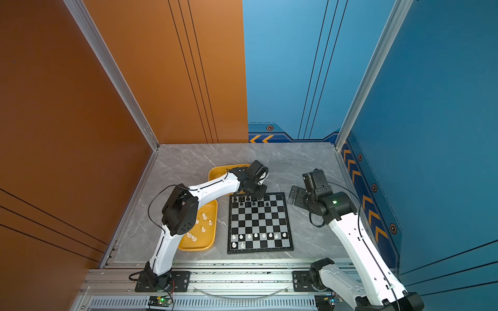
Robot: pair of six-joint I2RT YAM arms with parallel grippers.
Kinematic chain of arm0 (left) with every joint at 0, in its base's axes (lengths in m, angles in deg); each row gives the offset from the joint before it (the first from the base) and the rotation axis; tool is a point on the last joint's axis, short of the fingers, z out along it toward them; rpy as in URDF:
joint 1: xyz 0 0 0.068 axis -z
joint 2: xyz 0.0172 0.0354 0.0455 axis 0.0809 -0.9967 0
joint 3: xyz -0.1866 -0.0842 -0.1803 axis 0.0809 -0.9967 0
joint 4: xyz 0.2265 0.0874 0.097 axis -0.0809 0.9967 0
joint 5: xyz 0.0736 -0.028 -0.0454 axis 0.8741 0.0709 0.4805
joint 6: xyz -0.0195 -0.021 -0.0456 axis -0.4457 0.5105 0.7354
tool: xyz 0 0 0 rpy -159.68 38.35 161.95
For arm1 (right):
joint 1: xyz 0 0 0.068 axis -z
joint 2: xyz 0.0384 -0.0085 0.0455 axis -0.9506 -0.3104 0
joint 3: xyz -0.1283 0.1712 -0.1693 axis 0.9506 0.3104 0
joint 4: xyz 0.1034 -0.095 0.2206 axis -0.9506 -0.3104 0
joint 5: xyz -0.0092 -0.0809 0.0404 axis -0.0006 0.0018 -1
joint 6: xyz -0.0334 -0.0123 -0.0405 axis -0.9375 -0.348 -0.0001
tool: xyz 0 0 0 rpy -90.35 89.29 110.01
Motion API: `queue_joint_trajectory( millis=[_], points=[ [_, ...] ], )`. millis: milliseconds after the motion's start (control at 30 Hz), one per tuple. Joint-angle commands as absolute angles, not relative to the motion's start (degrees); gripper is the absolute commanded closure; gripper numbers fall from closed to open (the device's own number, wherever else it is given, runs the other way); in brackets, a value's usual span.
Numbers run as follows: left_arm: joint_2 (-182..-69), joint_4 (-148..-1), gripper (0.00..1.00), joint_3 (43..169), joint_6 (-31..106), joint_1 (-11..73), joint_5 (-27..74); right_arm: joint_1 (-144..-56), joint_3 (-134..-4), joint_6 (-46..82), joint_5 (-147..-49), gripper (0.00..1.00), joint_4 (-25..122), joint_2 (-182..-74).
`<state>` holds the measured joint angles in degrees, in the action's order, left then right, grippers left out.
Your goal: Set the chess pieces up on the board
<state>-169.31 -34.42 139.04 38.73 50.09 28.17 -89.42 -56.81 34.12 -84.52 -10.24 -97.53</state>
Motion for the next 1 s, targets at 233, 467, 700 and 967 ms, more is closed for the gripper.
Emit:
queue_joint_trajectory(
  millis=[233, 467, 700, 967],
  points=[
    [-170.24, -34.98, 0.77, 140.67, 38.27, 50.23, 27.39, -88.53, -56.85, 33.82, -85.00, 0.00, -13.15, -96.05],
    [-169.03, -34.90, 0.73, 140.31, 38.28, 50.24, 28.38, -88.20, -57.09, 33.61, -85.14, 0.00, -13.20, -95.93],
    [-168.01, -33.90, 0.68, 139.96, 38.11, 49.91, 28.86, -88.22, -57.36, 33.48, -85.47, 0.00, -12.63, -96.49],
    [-166.10, -33.88, 0.64, 139.43, 38.37, 49.96, 28.85, -88.19, -57.20, 33.78, -85.72, 0.00, -12.36, -96.66]
  ],
)
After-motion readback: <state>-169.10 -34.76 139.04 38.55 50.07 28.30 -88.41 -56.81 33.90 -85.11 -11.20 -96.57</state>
